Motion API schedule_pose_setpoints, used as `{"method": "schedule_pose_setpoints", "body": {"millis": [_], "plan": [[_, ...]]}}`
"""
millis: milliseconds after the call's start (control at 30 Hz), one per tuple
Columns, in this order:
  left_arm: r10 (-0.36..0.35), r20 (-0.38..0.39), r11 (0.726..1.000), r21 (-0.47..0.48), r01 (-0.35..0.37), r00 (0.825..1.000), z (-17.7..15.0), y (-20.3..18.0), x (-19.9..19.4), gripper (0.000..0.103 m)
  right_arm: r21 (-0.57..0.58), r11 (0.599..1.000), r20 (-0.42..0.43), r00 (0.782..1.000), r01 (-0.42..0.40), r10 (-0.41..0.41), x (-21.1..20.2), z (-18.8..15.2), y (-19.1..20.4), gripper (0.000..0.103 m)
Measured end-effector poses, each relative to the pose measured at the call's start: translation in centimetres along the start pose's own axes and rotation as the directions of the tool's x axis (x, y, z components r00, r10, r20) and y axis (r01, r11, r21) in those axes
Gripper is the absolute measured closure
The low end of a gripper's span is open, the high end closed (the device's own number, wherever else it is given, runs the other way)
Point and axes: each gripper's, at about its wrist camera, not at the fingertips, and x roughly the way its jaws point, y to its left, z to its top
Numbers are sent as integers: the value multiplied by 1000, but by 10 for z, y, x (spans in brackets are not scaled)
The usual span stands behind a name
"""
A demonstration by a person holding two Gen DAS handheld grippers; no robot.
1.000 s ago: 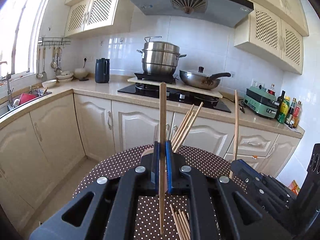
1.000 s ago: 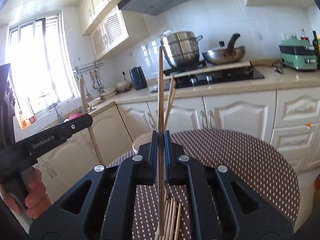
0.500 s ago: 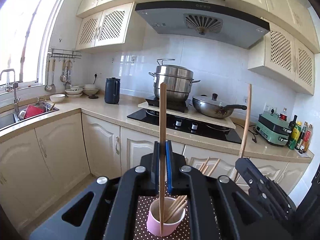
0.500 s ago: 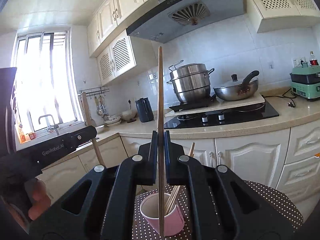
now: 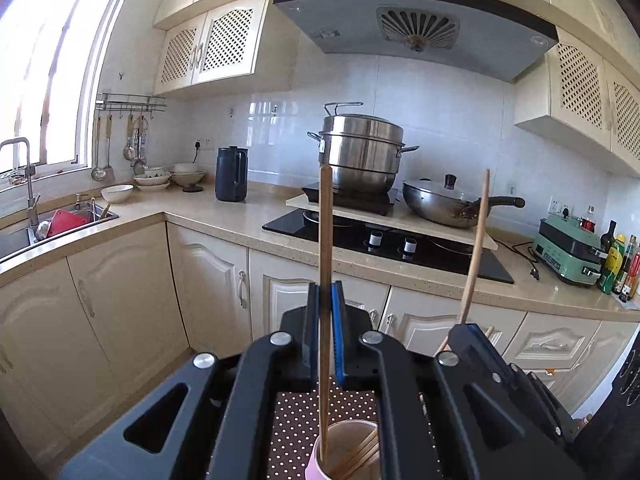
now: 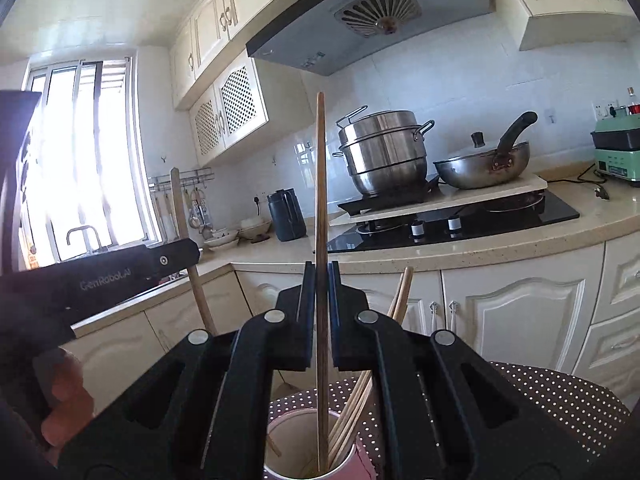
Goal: Organize utensils
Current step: 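Lower the chopsticks into the pink cup and open both grippers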
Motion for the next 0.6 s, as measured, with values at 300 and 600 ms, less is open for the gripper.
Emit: {"method": "schedule_pose_setpoints", "body": {"millis": [300,600], "plan": [[-22,-80,998,50,26,997,-36,4,24,97,-19,1000,-112,994,-24,22,15,-32,-4,96],[-69,-123,992,96,81,990,-70,15,41,95,-51,997,-243,969,-60,46,12,-60,-12,96]]}}
